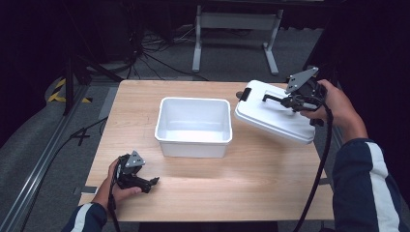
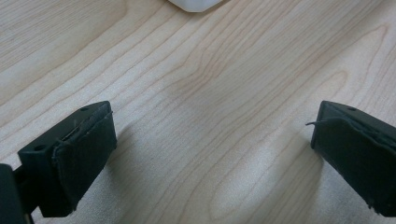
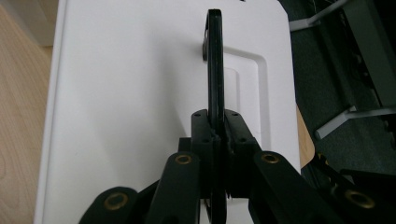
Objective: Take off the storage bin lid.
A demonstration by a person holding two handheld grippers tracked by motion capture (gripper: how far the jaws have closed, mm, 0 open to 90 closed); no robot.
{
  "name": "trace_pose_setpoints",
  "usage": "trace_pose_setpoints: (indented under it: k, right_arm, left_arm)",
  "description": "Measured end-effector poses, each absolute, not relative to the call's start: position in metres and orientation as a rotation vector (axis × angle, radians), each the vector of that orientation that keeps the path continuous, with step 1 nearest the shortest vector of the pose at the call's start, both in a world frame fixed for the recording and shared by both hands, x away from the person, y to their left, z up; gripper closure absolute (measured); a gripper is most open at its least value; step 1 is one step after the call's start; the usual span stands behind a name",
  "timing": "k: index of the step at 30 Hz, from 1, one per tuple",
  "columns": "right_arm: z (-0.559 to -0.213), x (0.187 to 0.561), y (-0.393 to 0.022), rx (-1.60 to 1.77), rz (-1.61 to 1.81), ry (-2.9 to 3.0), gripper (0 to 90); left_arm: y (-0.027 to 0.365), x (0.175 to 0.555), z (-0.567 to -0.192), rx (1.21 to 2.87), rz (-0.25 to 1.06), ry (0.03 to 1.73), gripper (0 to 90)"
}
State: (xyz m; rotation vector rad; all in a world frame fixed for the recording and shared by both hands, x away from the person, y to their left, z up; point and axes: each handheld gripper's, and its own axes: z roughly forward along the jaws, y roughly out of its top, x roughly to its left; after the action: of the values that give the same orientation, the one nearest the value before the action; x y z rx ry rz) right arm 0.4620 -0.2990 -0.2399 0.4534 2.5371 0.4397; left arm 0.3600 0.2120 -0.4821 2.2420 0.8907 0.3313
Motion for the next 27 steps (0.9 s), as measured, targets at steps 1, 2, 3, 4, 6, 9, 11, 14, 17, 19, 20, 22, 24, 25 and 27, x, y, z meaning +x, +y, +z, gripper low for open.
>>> trace_pose_setpoints:
  k: [1, 2, 3, 4, 6, 9, 11, 14, 17, 19, 20, 22, 24, 25, 27]
  right_arm:
    - [-0.242, 0.463, -0.3, 0.46, 0.45, 2.539, 84.9]
    - [-0.243, 0.463, -0.301, 0.472, 0.446, 2.539, 84.9]
    - [-0.245, 0.464, -0.303, 0.465, 0.446, 2.537, 84.9]
    - [-0.247, 0.464, -0.304, 0.479, 0.447, 2.538, 84.9]
    - [-0.251, 0.466, -0.305, 0.48, 0.44, 2.544, 84.9]
    - [-0.259, 0.469, -0.305, 0.493, 0.424, 2.556, 84.9]
    - [-0.265, 0.471, -0.304, 0.511, 0.433, 2.564, 84.9]
    - [-0.271, 0.475, -0.304, 0.513, 0.431, 2.569, 84.9]
    - [-0.278, 0.479, -0.302, 0.521, 0.415, 2.584, 84.9]
    - [-0.282, 0.48, -0.301, 0.53, 0.41, 2.588, 84.9]
    - [-0.284, 0.481, -0.301, 0.526, 0.413, 2.594, 84.9]
    - [-0.287, 0.483, -0.301, 0.539, 0.416, 2.597, 84.9]
    - [-0.291, 0.485, -0.3, 0.547, 0.417, 2.6, 84.9]
    - [-0.294, 0.486, -0.299, 0.547, 0.42, 2.601, 84.9]
    - [-0.295, 0.486, -0.299, 0.549, 0.421, 2.605, 84.9]
  left_arm:
    - [0.212, 0.36, -0.482, 2.242, 0.331, 0.891, 0.6]
    - [0.212, 0.36, -0.482, 2.242, 0.331, 0.891, 0.6]
    - [0.212, 0.36, -0.482, 2.242, 0.331, 0.89, 0.6]
    - [0.212, 0.36, -0.482, 2.242, 0.331, 0.891, 0.6]
    - [0.212, 0.36, -0.482, 2.242, 0.331, 0.891, 0.6]
    - [0.212, 0.36, -0.482, 2.242, 0.332, 0.891, 0.6]
    - [0.212, 0.36, -0.482, 2.242, 0.331, 0.891, 0.6]
    - [0.212, 0.36, -0.482, 2.242, 0.331, 0.891, 0.6]
    - [0.212, 0.36, -0.482, 2.242, 0.331, 0.89, 0.6]
    - [0.212, 0.36, -0.482, 2.242, 0.331, 0.891, 0.6]
    - [0.212, 0.36, -0.482, 2.242, 0.331, 0.891, 0.6]
    - [0.212, 0.36, -0.482, 2.241, 0.331, 0.891, 0.6]
    - [0.212, 0.36, -0.482, 2.242, 0.331, 0.891, 0.6]
    - [0.212, 0.36, -0.482, 2.242, 0.331, 0.89, 0.6]
    - [0.212, 0.36, -0.482, 2.242, 0.331, 0.891, 0.6]
